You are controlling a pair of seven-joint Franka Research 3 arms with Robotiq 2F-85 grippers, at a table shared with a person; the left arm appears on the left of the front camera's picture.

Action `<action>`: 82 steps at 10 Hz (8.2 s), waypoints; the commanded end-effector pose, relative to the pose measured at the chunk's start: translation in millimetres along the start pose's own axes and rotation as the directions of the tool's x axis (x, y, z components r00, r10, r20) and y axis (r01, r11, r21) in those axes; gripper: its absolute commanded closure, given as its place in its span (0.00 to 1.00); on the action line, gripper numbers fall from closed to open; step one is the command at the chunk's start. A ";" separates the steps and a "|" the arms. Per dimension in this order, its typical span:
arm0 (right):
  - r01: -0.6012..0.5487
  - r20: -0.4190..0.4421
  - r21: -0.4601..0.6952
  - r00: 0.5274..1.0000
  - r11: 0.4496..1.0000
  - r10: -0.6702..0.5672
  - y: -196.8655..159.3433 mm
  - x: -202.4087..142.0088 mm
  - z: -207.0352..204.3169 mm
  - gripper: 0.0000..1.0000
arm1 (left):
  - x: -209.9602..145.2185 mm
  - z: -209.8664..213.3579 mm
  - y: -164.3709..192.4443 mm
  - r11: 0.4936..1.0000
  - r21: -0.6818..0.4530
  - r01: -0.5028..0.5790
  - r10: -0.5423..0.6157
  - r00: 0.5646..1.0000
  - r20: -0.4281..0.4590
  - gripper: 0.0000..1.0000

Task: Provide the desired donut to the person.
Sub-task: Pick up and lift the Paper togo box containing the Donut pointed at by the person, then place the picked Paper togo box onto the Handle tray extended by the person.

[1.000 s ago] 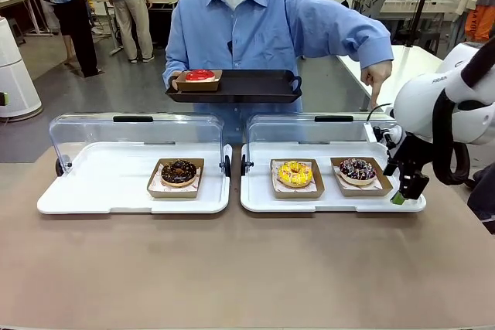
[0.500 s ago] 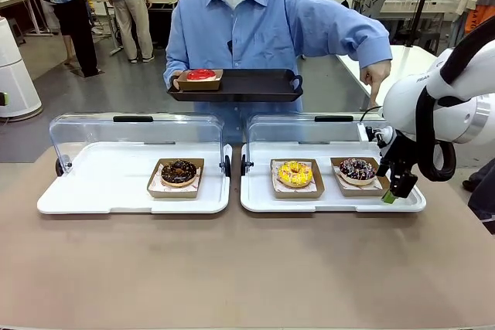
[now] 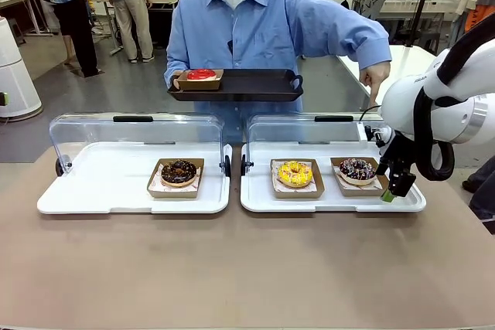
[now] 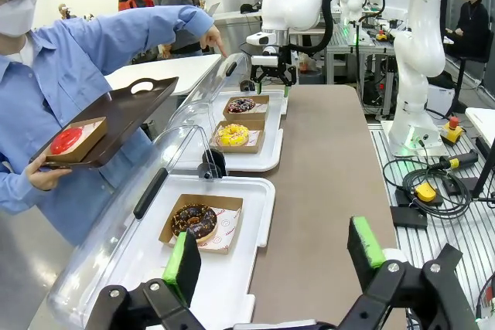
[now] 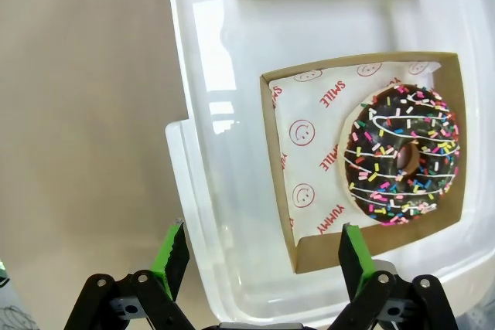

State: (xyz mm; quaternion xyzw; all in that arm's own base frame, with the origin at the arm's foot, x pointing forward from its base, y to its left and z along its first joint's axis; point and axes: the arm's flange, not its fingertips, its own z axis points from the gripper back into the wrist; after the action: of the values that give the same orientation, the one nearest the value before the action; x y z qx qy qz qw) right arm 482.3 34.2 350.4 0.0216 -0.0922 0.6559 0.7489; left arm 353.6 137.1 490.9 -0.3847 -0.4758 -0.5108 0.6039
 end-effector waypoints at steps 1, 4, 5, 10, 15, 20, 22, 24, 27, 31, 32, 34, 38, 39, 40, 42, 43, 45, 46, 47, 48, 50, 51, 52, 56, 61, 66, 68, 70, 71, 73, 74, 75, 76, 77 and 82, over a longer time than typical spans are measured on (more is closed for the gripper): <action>-0.005 0.001 0.009 1.000 1.000 0.005 1.0 -2.2 -0.8 0.00 | -0.5 0.3 0.1 1.000 0.015 0.000 0.000 1.000 0.000 0.00; 0.002 -0.003 0.009 1.000 1.000 -0.002 -2.6 -2.7 -3.3 0.00 | -0.5 0.3 0.1 1.000 0.015 0.000 0.000 1.000 0.000 0.00; 0.003 -0.001 0.014 1.000 1.000 -0.003 -5.6 -3.5 -7.0 0.00 | -0.5 0.3 0.1 1.000 0.015 0.000 0.000 1.000 0.000 0.00; 0.027 -0.016 0.020 1.000 0.999 -0.027 -17.8 -5.2 -19.5 0.00 | -0.5 0.3 0.1 1.000 0.015 0.000 0.000 1.000 0.000 0.00; 0.053 -0.021 0.030 0.998 0.998 -0.052 -26.7 -8.9 -27.6 0.00 | -0.5 0.3 0.1 1.000 0.015 0.000 0.000 1.000 0.000 0.00; 0.032 0.003 0.023 0.999 0.999 -0.032 -28.7 -11.8 -29.1 0.66 | -0.5 0.3 0.1 1.000 0.015 0.000 0.000 1.000 0.000 0.00; 0.032 0.006 0.021 0.999 0.999 -0.032 -28.5 -12.3 -29.3 1.00 | -0.5 0.3 0.1 1.000 0.015 0.000 0.000 1.000 0.000 0.00; 0.029 0.009 0.021 1.000 0.999 -0.029 -28.2 -12.4 -29.3 0.93 | -0.5 0.3 0.1 1.000 0.015 0.000 0.000 1.000 0.000 0.00; 0.016 0.012 0.022 1.000 1.000 -0.016 -26.9 -11.9 -28.1 1.00 | -0.5 0.3 0.1 1.000 0.015 0.000 0.000 1.000 0.000 0.00; -0.045 -0.020 0.007 0.999 0.999 0.045 -12.2 -4.1 -17.9 1.00 | -0.5 0.3 0.1 1.000 0.015 0.000 0.000 1.000 0.000 0.00; -0.051 -0.048 0.008 0.998 0.999 0.051 0.4 5.3 -6.0 1.00 | -0.5 0.3 0.1 1.000 0.015 0.000 0.000 1.000 0.000 0.00; -0.068 -0.094 0.011 0.993 0.998 0.069 27.6 25.7 28.7 1.00 | -0.5 0.3 0.1 1.000 0.015 0.000 0.000 1.000 0.000 0.00; -0.075 -0.138 -0.011 0.988 0.997 0.072 72.9 44.8 110.5 1.00 | -0.5 0.3 0.1 1.000 0.015 0.000 0.000 1.000 0.000 0.00; -0.062 -0.153 -0.019 0.987 0.998 0.058 79.5 50.3 130.9 1.00 | -0.5 0.3 0.1 1.000 0.015 0.000 0.000 1.000 0.000 0.00; -0.074 -0.168 -0.054 0.984 0.996 0.064 89.1 58.6 154.6 1.00 | -0.5 0.3 0.1 1.000 0.015 0.000 0.000 1.000 0.000 0.00; -0.028 -0.166 -0.066 0.986 0.997 0.016 103.1 72.4 196.9 1.00 | -0.5 0.3 0.1 1.000 0.015 0.000 0.000 1.000 0.000 0.00; -0.040 -0.156 -0.083 0.987 0.996 0.027 106.7 76.3 213.5 1.00 | -0.5 0.3 0.1 1.000 0.015 0.000 0.000 1.000 0.000 0.00; -0.042 -0.161 -0.098 0.987 0.994 0.026 110.0 81.4 232.0 1.00 | -0.5 0.3 0.1 1.000 0.015 0.000 0.000 1.000 0.000 0.00; -0.047 -0.151 -0.092 0.988 0.995 0.032 108.4 81.5 234.1 1.00 | -0.5 0.3 0.1 1.000 0.015 0.000 0.000 1.000 0.000 0.00; -0.054 -0.131 -0.080 0.990 0.995 0.044 105.2 79.9 232.0 1.00 | -0.5 0.3 0.1 1.000 0.015 0.000 0.000 1.000 0.000 0.00; -0.065 -0.130 -0.082 0.990 0.994 0.054 99.1 74.5 223.6 1.00 | -0.5 0.3 0.1 1.000 0.015 0.000 0.000 1.000 0.000 0.00; -0.055 -0.120 -0.092 0.992 0.994 0.044 111.6 81.7 235.4 1.00 | -0.5 0.3 0.1 1.000 0.015 0.000 0.000 1.000 0.000 0.00; -0.055 -0.120 -0.092 0.992 0.994 0.044 111.6 81.7 235.4 1.00 | -0.5 0.3 0.1 1.000 0.015 0.000 0.000 1.000 0.000 0.00; -0.055 -0.120 -0.092 0.992 0.994 0.044 111.6 81.7 235.4 1.00 | -0.5 0.3 0.1 1.000 0.015 0.000 0.000 1.000 0.000 0.00; -0.055 -0.120 -0.092 0.992 0.994 0.044 111.6 81.7 235.4 1.00 | -0.5 0.3 0.1 1.000 0.015 0.000 0.000 1.000 0.000 0.00; -0.055 -0.120 -0.092 0.992 0.994 0.044 111.6 81.7 235.4 1.00 | -0.5 0.3 0.1 1.000 0.015 0.000 0.000 1.000 0.000 0.00; -0.055 -0.120 -0.092 0.992 0.994 0.044 111.6 81.7 235.4 1.00 | -0.5 0.3 0.1 1.000 0.015 0.000 0.000 1.000 0.000 0.00; -0.063 -0.106 -0.084 0.993 0.994 0.054 110.6 81.6 233.6 0.98 | -0.5 0.3 0.1 1.000 0.015 0.000 0.000 1.000 0.000 0.00; -0.101 -0.113 -0.121 0.990 0.987 0.087 101.6 116.4 249.6 0.98 | -0.5 0.3 0.1 1.000 0.015 0.000 0.000 1.000 0.000 0.00; -0.113 -0.109 -0.129 0.989 0.985 0.099 90.1 137.3 253.5 0.98 | -0.5 0.3 0.1 1.000 0.015 0.000 0.000 1.000 0.000 0.00; -0.157 -0.112 -0.127 0.983 0.979 0.143 70.7 179.6 248.6 0.98 | -0.5 0.3 0.1 1.000 0.015 0.000 0.000 1.000 0.000 0.00; -0.183 -0.116 -0.114 0.979 0.976 0.170 63.6 200.2 241.5 0.98 | -0.5 0.3 0.1 1.000 0.015 0.000 0.000 1.000 0.000 0.00; -0.201 -0.121 -0.116 0.975 0.973 0.186 54.7 219.6 234.3 0.98 | -0.5 0.3 0.1 1.000 0.015 0.000 0.000 1.000 0.000 0.00; -0.199 -0.135 -0.124 0.974 0.972 0.182 41.5 238.4 226.9 0.98 | -0.5 0.3 0.1 1.000 0.015 0.000 0.000 1.000 0.000 0.00; -0.194 -0.139 -0.120 0.974 0.974 0.178 32.0 250.0 219.4 0.98 | -0.5 0.3 0.1 1.000 0.015 0.000 0.000 1.000 0.000 0.00; -0.202 -0.118 -0.120 0.975 0.972 0.188 -10.0 267.6 199.1 0.98 | -0.5 0.3 0.1 1.000 0.015 0.000 0.000 1.000 0.000 0.00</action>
State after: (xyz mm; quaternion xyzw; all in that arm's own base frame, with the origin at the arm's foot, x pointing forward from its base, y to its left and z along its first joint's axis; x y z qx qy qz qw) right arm 496.0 261.5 588.3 -0.0601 -0.0939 0.7177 0.6873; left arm 353.8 136.8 490.5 -0.3850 -0.4752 -0.5109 0.6041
